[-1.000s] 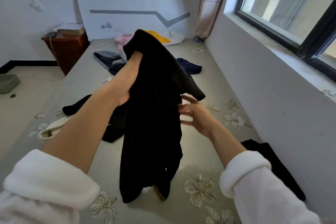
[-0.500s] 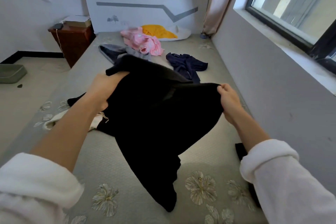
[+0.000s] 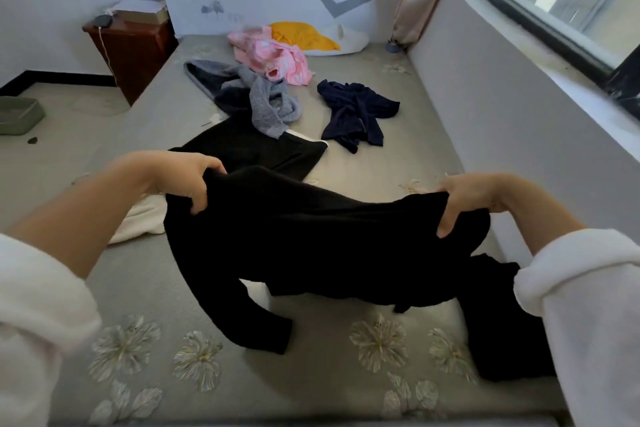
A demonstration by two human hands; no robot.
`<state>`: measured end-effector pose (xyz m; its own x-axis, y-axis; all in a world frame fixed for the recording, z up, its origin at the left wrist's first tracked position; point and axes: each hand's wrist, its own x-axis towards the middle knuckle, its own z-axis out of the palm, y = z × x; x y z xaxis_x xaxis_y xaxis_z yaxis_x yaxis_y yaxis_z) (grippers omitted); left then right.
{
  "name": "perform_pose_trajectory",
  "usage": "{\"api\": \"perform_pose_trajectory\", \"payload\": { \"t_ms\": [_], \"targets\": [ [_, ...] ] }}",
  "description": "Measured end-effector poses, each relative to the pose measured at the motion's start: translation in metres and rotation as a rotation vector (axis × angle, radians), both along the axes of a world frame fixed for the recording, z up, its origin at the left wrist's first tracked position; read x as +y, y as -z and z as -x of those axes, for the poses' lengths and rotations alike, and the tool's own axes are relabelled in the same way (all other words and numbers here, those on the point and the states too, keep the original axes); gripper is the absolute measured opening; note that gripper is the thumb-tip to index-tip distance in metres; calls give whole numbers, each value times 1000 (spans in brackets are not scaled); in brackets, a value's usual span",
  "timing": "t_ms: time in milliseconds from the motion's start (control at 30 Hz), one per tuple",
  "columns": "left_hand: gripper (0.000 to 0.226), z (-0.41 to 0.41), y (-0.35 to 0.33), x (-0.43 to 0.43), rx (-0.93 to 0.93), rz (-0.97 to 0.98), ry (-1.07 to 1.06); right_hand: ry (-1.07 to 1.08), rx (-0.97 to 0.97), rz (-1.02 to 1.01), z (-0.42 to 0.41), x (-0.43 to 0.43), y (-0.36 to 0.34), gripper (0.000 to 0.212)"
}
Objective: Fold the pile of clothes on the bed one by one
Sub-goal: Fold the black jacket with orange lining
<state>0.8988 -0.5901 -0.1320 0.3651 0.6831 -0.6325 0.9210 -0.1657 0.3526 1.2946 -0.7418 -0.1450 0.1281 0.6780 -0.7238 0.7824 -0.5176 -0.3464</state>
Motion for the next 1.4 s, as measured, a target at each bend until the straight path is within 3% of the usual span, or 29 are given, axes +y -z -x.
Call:
{"api": "perform_pose_trajectory", "payload": {
  "t_ms": [67, 133, 200, 300, 367, 433, 500, 533, 600, 700, 767, 867, 967, 1067, 1267, 1400],
  "targets": [
    [46, 1, 1, 16, 47, -104, -15, -26, -140, -41, -3, 7, 0, 25],
    [20, -1, 12, 32, 153, -295, 2, -32, -311, -111, -5, 19, 4, 20],
    [18, -6, 31, 48, 228, -502, 15, 14, -448, -211, -7, 34, 13, 21],
    [22, -14, 64, 67, 136, -686, -121, 78, -648, -397, -10, 50, 32, 8],
    [16, -23, 75, 74, -16, -652, -317, 111, -756, -499, -16, 58, 42, 13],
    [17, -43, 75, 78, -341, -363, -663, 251, -618, -519, -21, 70, 45, 22],
    [26, -68, 64, 76, -725, -19, -957, 628, -55, -542, -23, 86, 41, 32],
    [31, -78, 58, 75, -869, 35, -994, 806, 225, -569, -23, 92, 38, 36],
    [34, -94, 49, 73, -1070, -43, -963, 1026, 471, -738, -22, 99, 33, 37],
    [36, -97, 49, 65, -1185, -364, -844, 1073, 320, -1085, -19, 89, 30, 35],
    [53, -88, 59, 47, -1145, -507, -787, 943, 175, -1178, -19, 72, 40, 48],
    [59, -68, 100, 22, -941, -710, -621, 768, -81, -1095, -23, 45, 69, 56],
    [46, -53, 142, -8, -924, -617, -562, 593, -272, -927, -23, 18, 103, 59],
    [57, -39, 194, -45, -627, -621, -383, 434, -380, -709, -19, -9, 149, 59],
    [73, -20, 308, -130, -197, -128, -461, 297, -385, -277, -3, -69, 273, 62],
    [71, -24, 363, -179, -182, 303, -527, 198, -302, -34, 9, -120, 347, 57]
  ]
}}
